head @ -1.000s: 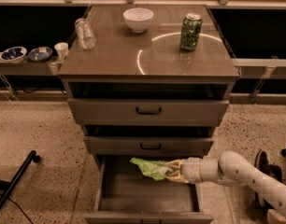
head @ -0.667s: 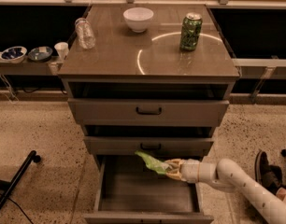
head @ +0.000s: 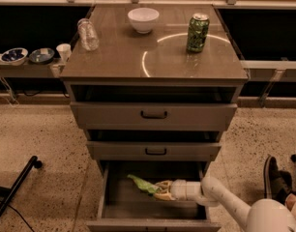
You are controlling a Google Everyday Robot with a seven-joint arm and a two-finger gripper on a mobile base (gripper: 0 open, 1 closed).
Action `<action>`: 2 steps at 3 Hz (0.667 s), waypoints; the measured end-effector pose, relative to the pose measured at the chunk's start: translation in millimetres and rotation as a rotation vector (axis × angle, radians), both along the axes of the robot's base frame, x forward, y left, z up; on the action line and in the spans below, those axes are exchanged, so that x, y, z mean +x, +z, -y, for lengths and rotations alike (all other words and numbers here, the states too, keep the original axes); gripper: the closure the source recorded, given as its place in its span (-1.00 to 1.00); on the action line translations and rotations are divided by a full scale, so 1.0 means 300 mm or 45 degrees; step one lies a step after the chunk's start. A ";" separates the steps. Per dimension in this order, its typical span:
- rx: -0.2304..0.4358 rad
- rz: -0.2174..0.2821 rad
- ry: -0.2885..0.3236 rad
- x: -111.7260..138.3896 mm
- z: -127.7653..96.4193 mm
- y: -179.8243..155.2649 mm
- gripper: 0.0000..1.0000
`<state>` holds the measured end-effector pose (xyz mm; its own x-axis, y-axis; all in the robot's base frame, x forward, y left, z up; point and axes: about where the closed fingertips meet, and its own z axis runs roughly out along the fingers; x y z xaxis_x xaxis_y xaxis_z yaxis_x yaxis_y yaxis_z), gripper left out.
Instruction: Place green rice chip bag into bottom drawer
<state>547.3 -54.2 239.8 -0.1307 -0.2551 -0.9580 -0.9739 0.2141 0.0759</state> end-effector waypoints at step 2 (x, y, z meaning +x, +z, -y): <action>0.004 -0.020 0.009 -0.017 -0.023 -0.041 0.18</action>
Offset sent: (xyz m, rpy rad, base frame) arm -0.0049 0.0067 -0.0123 0.0030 0.0157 0.0067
